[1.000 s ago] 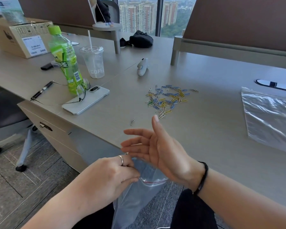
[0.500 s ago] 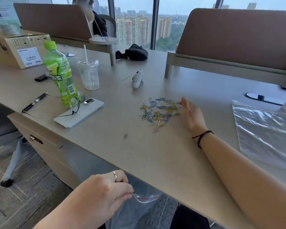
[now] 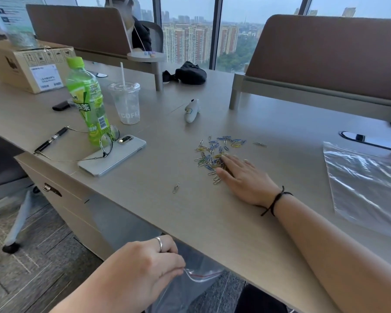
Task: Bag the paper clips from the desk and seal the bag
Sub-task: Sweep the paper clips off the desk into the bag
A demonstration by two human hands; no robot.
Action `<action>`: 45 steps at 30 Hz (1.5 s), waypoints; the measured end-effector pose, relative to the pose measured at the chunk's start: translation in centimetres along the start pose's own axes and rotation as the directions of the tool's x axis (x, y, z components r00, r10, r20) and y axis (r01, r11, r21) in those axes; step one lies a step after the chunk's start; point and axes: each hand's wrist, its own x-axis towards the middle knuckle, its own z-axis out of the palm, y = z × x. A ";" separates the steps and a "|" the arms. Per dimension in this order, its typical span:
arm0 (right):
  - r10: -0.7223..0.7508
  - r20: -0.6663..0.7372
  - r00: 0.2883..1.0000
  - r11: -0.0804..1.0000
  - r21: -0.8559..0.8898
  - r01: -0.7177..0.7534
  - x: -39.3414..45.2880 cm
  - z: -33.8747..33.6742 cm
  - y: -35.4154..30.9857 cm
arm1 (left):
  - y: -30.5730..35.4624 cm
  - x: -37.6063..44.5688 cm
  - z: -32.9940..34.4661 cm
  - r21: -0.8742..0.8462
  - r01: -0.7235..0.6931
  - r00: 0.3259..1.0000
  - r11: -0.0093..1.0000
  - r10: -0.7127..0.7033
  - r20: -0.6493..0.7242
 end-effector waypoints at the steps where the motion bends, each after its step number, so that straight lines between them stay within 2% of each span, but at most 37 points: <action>1: -0.028 0.012 1.000 1.000 -0.006 0.028 -0.7 -0.1 -0.4 | 0.0 0.0 0.0 -0.002 -0.003 1.000 1.000 0.003 0.002; 8: -0.198 0.088 0.976 0.979 -0.036 0.202 -4.1 0.6 -2.8 | 0.2 -0.1 -0.3 -0.016 -0.003 1.000 1.000 0.003 0.003; 12: -0.311 0.059 0.949 0.950 -0.017 0.312 -5.9 1.0 -4.0 | 0.2 -0.3 -0.2 -0.025 -0.005 1.000 1.000 0.005 0.006; 18: -0.403 0.013 0.915 0.908 0.129 0.398 -7.4 1.4 -5.8 | 0.3 -0.3 -0.4 -0.010 -0.004 1.000 1.000 0.005 0.009; 22: -0.322 -0.019 0.946 0.862 0.406 0.302 -6.0 1.3 -6.7 | 0.4 -0.4 -0.4 -0.019 0.006 1.000 1.000 -0.006 0.010; 25: -0.186 -0.035 0.982 0.754 0.636 0.166 -3.7 1.5 -7.7 | 0.4 -0.3 -0.4 -0.010 0.011 1.000 1.000 -0.011 0.016; 27: -0.149 -0.005 0.989 0.640 0.762 0.100 -2.6 1.6 -8.3 | 0.6 -0.3 -0.4 -0.005 0.012 1.000 1.000 -0.012 0.018; 29: -0.154 0.013 0.988 0.562 0.823 0.077 -2.4 1.4 -9.0 | 0.7 -0.2 -0.6 -0.009 0.017 1.000 1.000 -0.017 0.018; 31: -0.169 0.001 0.986 0.537 0.839 0.092 -2.7 1.0 -9.6 | 0.8 -0.3 -0.7 -0.014 0.023 1.000 1.000 -0.023 0.017; 36: -0.076 -0.132 0.988 0.407 0.901 0.152 -2.6 0.7 -9.4 | 0.8 -0.4 -0.8 -0.030 0.032 0.999 0.999 -0.031 0.027; 37: -0.058 -0.153 0.987 0.437 0.884 0.163 -2.3 0.7 -9.3 | 0.8 -0.4 -0.8 -0.029 0.027 0.999 0.999 -0.026 0.029; 39: -0.081 -0.156 0.985 0.593 0.786 0.173 -1.7 1.0 -9.3 | 0.9 -0.3 -0.7 -0.035 0.026 0.999 0.999 -0.025 0.030; 42: -0.252 -0.038 0.967 0.813 0.533 0.233 -1.3 1.8 -9.8 | 0.8 -0.3 -0.7 -0.039 0.031 0.999 0.999 -0.030 0.017; 45: -0.404 0.079 0.911 0.875 0.325 0.360 -1.5 2.0 -9.8 | 0.7 -0.4 -0.8 -0.034 0.030 0.999 0.999 -0.029 0.015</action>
